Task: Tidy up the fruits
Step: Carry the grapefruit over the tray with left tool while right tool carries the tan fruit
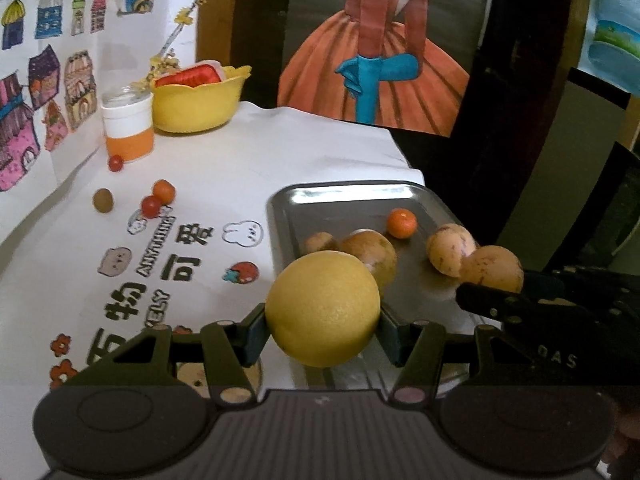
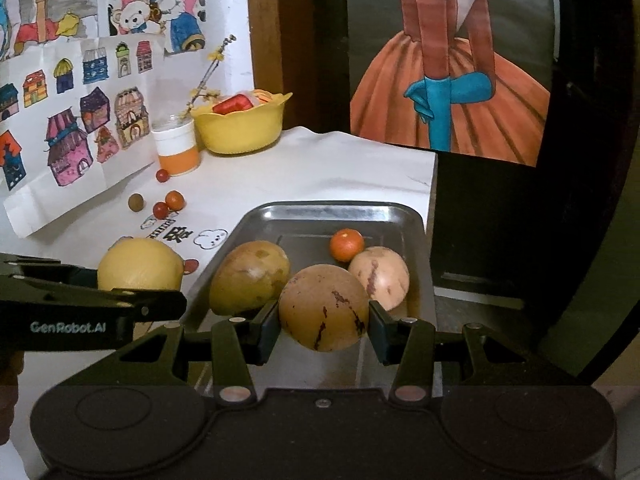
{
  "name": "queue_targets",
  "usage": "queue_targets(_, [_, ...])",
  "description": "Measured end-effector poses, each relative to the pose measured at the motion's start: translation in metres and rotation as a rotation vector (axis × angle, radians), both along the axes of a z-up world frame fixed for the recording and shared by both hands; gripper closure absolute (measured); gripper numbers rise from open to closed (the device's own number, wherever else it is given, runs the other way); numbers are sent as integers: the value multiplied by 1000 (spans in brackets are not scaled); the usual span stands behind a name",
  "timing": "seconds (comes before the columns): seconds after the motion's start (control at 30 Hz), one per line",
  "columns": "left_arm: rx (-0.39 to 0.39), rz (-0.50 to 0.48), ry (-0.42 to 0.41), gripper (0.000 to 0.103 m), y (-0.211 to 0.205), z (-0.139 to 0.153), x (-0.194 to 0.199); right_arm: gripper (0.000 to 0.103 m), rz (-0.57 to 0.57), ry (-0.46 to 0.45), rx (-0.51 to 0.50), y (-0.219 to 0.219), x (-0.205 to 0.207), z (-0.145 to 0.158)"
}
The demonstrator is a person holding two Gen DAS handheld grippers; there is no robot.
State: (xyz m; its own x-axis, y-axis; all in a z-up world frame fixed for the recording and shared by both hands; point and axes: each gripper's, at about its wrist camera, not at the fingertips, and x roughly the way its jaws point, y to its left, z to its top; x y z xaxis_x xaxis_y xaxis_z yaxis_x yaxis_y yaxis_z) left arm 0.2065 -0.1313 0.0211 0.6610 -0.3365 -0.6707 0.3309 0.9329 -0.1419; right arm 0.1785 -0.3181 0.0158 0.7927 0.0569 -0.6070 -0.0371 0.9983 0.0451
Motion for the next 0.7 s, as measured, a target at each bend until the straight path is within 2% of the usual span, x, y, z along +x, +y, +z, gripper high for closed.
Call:
queue_targets(0.4, [-5, -63, 15, 42, -17, -13, -6, 55, -39, 16, 11, -13, -1, -7])
queue_targets(0.7, [-5, -65, 22, 42, -20, -23, -10, 55, -51, 29, 20, -15, -1, -13])
